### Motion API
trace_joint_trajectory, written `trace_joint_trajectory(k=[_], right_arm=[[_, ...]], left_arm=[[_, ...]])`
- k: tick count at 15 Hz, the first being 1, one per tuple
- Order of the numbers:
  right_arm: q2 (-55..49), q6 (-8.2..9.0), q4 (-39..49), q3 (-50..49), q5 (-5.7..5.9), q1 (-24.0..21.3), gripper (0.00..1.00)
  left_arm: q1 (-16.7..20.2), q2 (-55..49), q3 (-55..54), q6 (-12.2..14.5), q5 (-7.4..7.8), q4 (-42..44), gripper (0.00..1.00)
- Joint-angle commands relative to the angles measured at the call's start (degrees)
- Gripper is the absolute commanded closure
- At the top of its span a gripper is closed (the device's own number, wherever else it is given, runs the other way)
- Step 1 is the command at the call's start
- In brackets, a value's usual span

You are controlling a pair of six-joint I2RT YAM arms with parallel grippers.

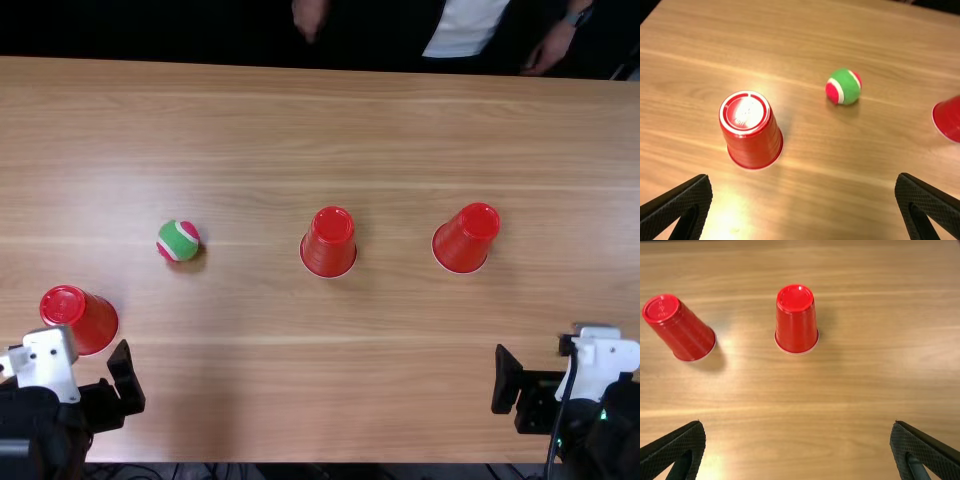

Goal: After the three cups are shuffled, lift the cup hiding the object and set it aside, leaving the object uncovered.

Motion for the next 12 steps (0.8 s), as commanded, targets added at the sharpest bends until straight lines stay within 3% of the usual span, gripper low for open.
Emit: trace_joint_trajectory(k=[1,7,8,10,12], right_arm=[[-4.8,-0.05,2.9,-5.6,-0.50,0.1,0.00],[-26.4,-0.05,18.3,-24.5,-0.29,0.0,0.00],[-27.6,0.05,21.0,-25.8,-0.08,0.0,0.00],[-31.3,0.37,28.4,-29.4,0.13,-0.5,0.00],[-33.6,0.37,34.0,-31.9,0.13,-0.5,0.00]], left_arm=[[0.0,-4.0,-4.1,0.3,-0.23,1.2,0.00],[0.1,-15.9,-18.1,0.6,-0.01,12.4,0.00],[0.1,-17.0,-19.8,1.9,-0.12,14.7,0.00],[0.2,-18.9,-23.9,7.6,-0.54,20.1,0.00],[0.1,-21.2,-27.8,11.1,-0.23,25.3,0.00]])
